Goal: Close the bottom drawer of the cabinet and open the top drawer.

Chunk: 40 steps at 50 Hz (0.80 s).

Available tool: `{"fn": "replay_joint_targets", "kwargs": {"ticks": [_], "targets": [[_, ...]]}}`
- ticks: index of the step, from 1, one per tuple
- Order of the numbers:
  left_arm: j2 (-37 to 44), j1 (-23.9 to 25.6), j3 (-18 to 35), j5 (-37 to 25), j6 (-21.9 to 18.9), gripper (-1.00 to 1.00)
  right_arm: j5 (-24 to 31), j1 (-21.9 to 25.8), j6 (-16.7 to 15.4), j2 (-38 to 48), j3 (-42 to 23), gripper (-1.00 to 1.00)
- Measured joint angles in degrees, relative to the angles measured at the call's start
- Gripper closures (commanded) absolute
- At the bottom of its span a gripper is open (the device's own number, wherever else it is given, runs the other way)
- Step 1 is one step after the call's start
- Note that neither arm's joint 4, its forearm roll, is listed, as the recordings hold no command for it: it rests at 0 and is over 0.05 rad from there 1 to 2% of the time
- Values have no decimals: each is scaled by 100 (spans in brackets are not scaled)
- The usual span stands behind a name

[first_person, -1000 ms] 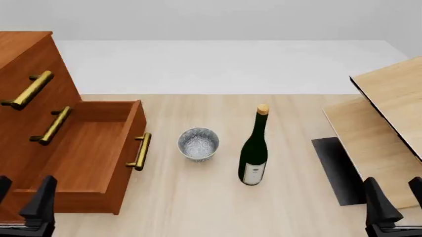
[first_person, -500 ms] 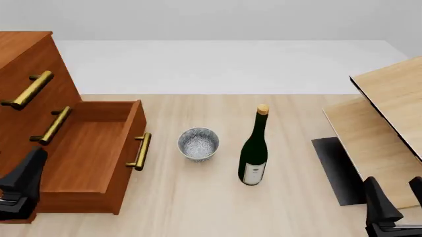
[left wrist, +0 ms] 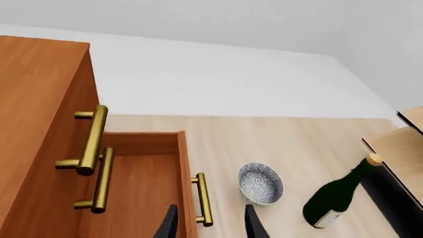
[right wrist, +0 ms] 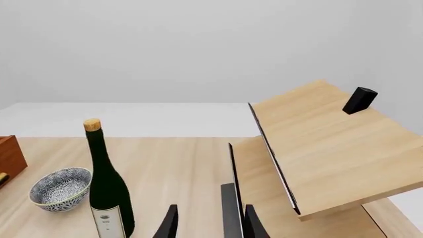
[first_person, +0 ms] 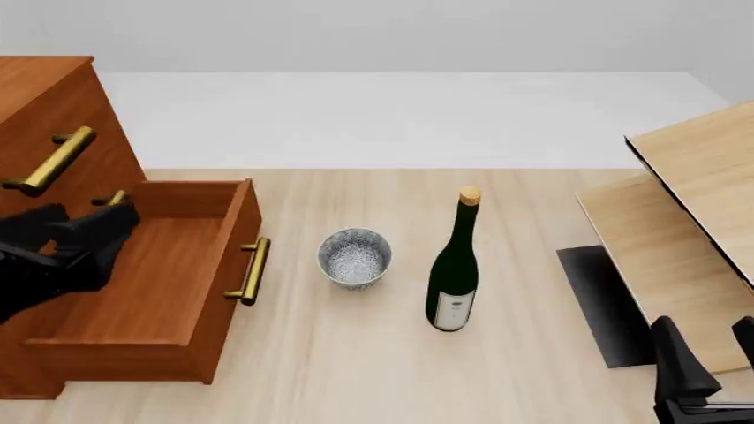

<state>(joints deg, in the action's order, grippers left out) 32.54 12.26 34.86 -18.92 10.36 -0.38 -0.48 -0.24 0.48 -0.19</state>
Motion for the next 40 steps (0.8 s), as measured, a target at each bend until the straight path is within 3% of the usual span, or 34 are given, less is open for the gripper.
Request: {"fn": "replay_joint_targets", "kwargs": {"ticks": [19, 40], "targets": [[939, 836, 542, -635, 701, -100, -10, 3, 48, 29, -7, -100], [1540, 1382, 676, -1175, 976, -100, -3, 13, 146, 52, -19, -100]]}}
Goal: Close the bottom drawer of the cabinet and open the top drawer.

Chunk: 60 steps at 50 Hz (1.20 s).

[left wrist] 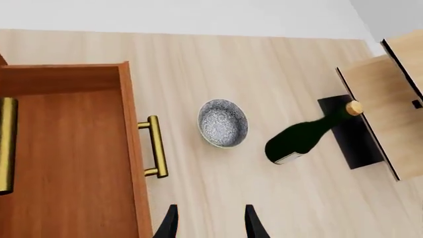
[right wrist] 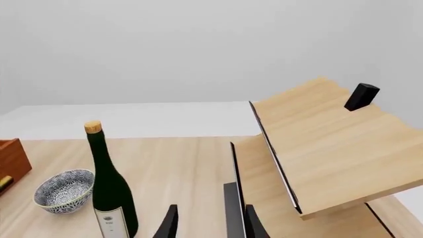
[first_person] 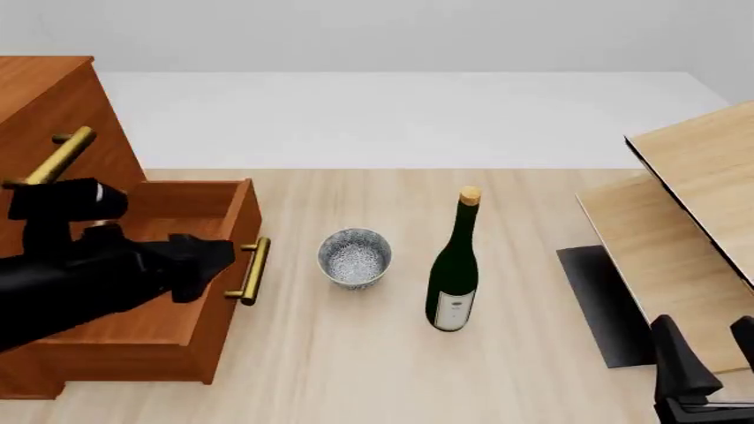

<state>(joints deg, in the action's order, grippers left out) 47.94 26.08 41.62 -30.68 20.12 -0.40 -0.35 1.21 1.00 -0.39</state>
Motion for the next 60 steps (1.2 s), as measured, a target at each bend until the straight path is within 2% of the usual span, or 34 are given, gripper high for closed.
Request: {"fn": "replay_joint_targets", "kwargs": {"ticks": [29, 60], "targets": [[448, 569, -376, -91, 487, -100, 22, 21, 128, 19, -20, -100], [405, 509, -1109, 156, 809, -100, 89, 59, 173, -40, -15, -100]]}}
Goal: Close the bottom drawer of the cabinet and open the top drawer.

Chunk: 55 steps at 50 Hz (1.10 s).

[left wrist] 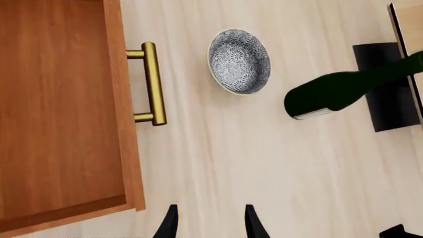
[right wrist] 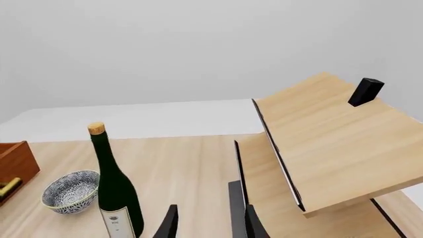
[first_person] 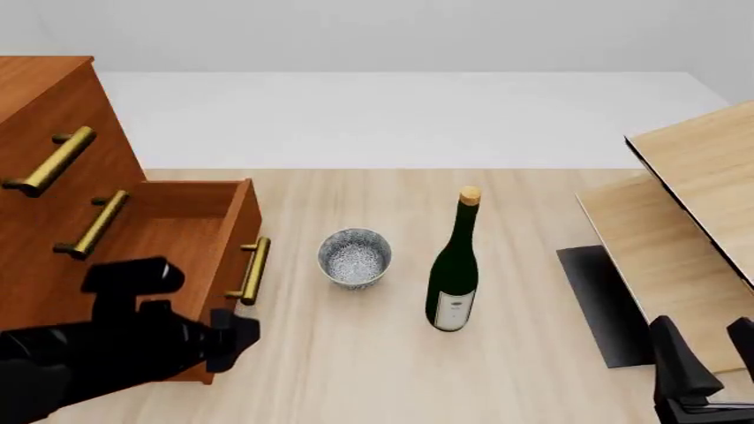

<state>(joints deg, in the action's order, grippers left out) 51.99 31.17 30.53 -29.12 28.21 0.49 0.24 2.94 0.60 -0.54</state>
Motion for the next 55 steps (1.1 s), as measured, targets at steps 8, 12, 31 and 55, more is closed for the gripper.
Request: {"fn": "replay_joint_targets", "kwargs": {"ticks": [8, 12, 31, 55], "targets": [[72, -88, -143, 186, -21, -100, -12, -3, 7, 14, -2, -100], [141, -107, -182, 296, -28, -100, -27, -15, 11, 29, -3, -100], [463, -312, -354, 804, -60, -100, -68, -46, 30, 79, -3, -100], [657, -1332, -797, 1204, -739, -100, -68, -31, 32, 84, -2, -100]]}}
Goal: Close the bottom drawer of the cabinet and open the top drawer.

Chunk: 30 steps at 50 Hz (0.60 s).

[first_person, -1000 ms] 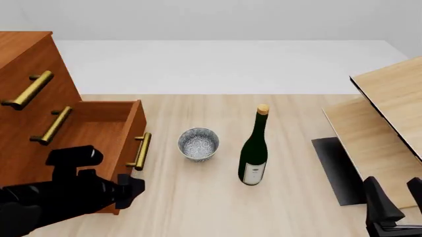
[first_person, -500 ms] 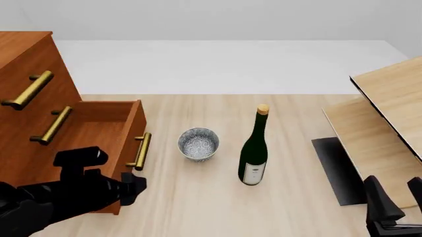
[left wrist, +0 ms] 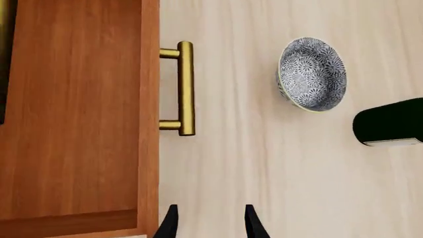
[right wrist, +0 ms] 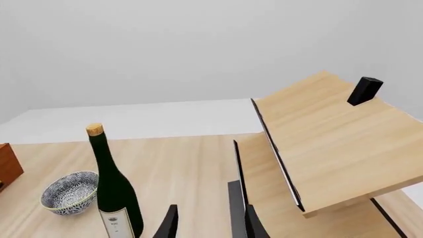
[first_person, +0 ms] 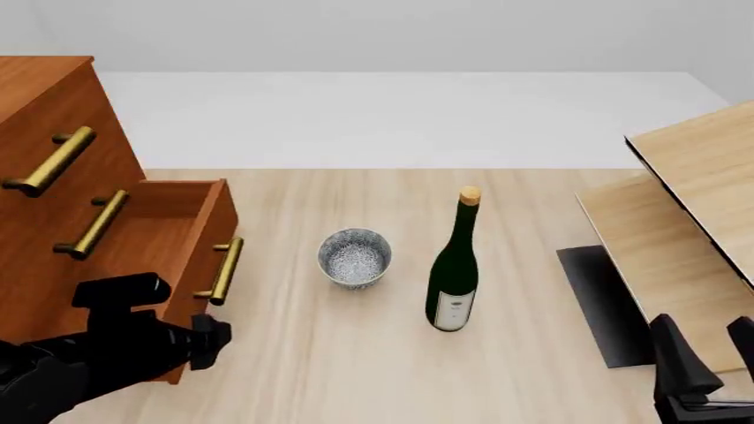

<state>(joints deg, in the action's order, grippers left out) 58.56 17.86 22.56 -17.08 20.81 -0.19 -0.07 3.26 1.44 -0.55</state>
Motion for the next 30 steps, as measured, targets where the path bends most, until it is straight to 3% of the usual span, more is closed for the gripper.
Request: {"fn": "replay_joint_targets", "kwargs": {"ticks": [30], "targets": [[8, -1609, -442, 353, -1435, -100, 27, 7, 11, -27, 4, -100]]}}
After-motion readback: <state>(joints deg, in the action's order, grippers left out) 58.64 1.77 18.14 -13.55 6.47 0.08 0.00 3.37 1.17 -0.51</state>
